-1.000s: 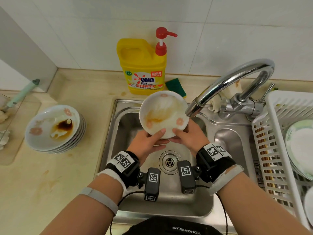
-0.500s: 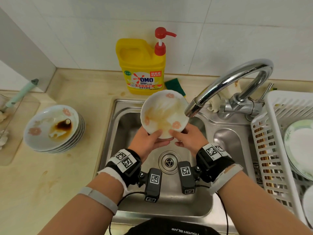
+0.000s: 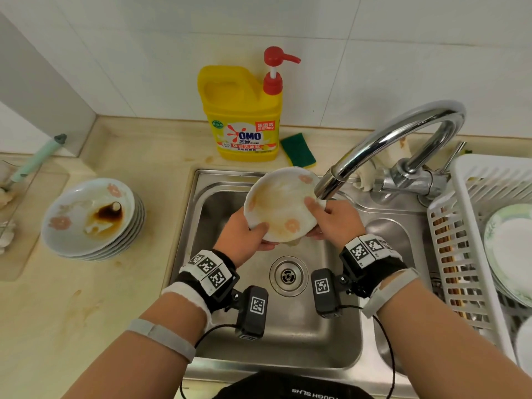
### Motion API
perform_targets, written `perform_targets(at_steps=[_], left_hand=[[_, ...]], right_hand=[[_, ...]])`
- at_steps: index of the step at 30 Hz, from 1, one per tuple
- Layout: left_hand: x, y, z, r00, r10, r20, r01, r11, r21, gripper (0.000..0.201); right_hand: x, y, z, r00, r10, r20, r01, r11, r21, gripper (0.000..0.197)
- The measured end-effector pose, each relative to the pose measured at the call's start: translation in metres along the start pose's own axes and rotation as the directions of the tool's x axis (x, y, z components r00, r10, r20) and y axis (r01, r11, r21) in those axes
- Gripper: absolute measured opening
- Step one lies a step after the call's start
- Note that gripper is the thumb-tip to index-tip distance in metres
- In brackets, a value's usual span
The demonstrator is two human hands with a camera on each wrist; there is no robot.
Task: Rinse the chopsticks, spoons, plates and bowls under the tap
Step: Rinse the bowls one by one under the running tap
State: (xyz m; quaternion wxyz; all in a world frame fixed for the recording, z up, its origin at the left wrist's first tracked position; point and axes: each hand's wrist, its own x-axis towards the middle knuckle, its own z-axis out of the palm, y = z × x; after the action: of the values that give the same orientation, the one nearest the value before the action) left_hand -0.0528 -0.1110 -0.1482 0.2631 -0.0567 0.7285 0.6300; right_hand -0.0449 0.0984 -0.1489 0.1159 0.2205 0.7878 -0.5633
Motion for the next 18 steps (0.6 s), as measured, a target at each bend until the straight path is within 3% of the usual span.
perform_targets(at_steps=[5,8,10,15,18], left_hand=[[0.002,0.0,-0.01,1.0,0.003,-0.02,-0.001,0.997,0.073,0.041],[0.002,0.003,-0.012,1.0,0.003,-0.021,-0.001,0.997,0.081,0.038],[0.003,0.003,-0.015,1.0,0.003,-0.014,-0.002,0.997,0.073,0.037],[0.006,0.002,-0.02,0.999,0.008,-0.035,-0.005,0.997,0.083,0.033],[0.007,0.001,-0.02,0.998,0.031,-0.047,-0.023,0.987,0.159,0.035]], right_hand=[[0.009,-0.008,-0.009,0.997,-0.072,-0.006,0.068,0.963,-0.26,0.072],[0.015,-0.006,-0.005,0.996,-0.087,-0.006,0.081,0.946,-0.315,0.085],[0.016,-0.003,-0.002,0.993,-0.117,-0.017,0.107,0.95,-0.295,0.08],[0.013,0.019,0.003,0.985,-0.159,0.068,0.172,0.936,-0.306,0.024],[0.008,0.021,0.005,0.99,-0.093,0.103,0.11,0.977,-0.185,0.028]])
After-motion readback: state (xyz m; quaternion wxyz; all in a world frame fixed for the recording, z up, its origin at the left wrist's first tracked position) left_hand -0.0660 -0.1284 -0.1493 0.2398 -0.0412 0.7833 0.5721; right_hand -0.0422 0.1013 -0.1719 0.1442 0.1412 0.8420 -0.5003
